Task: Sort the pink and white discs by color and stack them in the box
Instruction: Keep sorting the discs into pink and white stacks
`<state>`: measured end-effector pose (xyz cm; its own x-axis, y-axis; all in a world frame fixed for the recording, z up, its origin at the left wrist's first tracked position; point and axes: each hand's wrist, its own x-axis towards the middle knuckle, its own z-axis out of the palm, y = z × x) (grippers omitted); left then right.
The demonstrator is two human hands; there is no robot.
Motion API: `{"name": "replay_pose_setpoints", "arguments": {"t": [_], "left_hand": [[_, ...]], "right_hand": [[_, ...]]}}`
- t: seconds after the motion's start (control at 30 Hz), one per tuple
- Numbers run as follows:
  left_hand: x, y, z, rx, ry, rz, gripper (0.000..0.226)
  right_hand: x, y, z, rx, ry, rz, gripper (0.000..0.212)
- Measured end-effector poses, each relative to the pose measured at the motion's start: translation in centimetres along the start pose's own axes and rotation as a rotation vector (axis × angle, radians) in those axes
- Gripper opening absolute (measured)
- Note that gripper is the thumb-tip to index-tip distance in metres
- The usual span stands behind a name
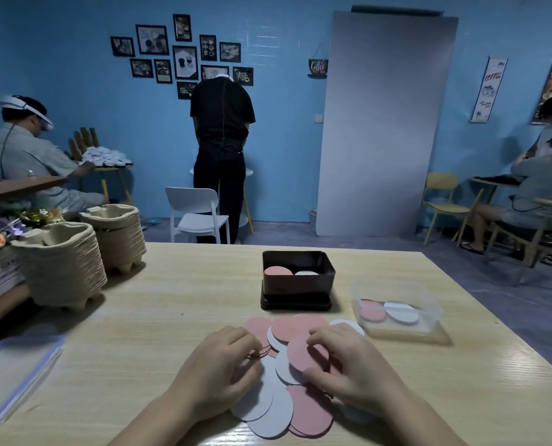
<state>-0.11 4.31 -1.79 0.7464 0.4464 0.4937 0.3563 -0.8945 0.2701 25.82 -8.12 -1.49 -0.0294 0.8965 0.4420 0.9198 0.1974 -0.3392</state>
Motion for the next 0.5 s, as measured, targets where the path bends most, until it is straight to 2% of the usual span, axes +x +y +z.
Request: {"name": "replay_pose_setpoints", "arguments": {"t": [0.17, 0.27, 0.5], "left_hand": [[1.9, 1.7, 1.4, 0.068, -0.092, 0.094, 0.024], [2.8, 1.9, 1.7, 0.083, -0.136, 0.07, 0.041], [3.7, 2.1, 2.1, 0.081, -0.154, 0.064, 0.058]], "right_hand": [[-0.3, 1.3, -0.7, -0.038, 0.088, 0.042, 0.043], [-0.8, 2.1, -0.6, -0.034, 0.084, 0.076, 0.046], [-1.1, 2.9, 0.0, 0.018, 0.1, 0.111, 0.041]]}}
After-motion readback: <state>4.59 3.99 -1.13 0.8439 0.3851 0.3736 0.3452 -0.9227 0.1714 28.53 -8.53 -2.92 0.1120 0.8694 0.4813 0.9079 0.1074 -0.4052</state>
